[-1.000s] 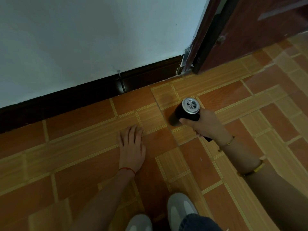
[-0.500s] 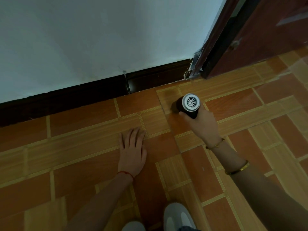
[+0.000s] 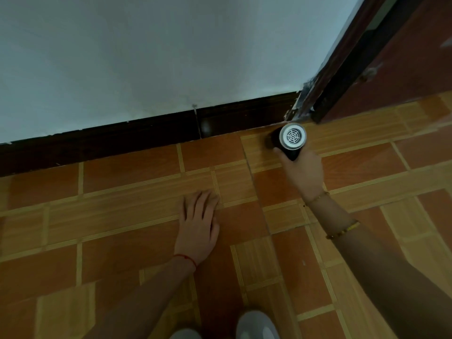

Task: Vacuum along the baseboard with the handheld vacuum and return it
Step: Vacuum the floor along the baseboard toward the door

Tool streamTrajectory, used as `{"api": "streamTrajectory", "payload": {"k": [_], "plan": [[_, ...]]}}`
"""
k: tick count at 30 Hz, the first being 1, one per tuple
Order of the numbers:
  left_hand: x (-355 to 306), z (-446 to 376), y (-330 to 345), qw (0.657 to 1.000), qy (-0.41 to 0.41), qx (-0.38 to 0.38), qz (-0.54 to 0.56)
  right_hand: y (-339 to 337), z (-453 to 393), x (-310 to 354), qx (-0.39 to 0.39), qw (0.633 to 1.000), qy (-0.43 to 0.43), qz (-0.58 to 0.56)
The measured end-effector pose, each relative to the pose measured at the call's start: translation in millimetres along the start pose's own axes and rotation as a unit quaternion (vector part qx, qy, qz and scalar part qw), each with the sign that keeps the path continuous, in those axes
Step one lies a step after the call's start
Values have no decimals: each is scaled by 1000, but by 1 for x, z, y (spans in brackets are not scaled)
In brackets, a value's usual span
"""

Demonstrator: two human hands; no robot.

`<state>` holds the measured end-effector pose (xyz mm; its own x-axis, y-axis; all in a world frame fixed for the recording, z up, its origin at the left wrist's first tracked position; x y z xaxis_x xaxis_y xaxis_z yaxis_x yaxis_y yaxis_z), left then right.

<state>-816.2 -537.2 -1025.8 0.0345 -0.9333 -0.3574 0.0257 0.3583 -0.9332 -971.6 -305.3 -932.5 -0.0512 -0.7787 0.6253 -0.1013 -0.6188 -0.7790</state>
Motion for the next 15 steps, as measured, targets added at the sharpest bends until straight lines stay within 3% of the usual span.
{"api": "streamTrajectory", "payload": {"k": [7, 10, 15], "plan": [[1, 0, 0, 1000, 3, -5, 3, 50, -1, 53, 101, 988, -107, -44], [0, 0, 0, 1000, 5, -3, 1, 41, -8, 42, 69, 993, -95, -30], [0, 0, -2, 1000, 5, -5, -1, 4, -25, 0, -18, 1000, 14, -5]]}}
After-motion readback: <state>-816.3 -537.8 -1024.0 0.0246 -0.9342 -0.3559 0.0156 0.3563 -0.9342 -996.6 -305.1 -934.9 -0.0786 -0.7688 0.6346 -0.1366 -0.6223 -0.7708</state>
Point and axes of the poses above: each hand's wrist, its own z-axis away from the middle knuckle, its own y-axis out of the palm, x = y × z, the point moved 7 cm from there along -z, towards the middle knuckle, and after that the axes turned 6 degrees about -y, right-handed, at the moved point
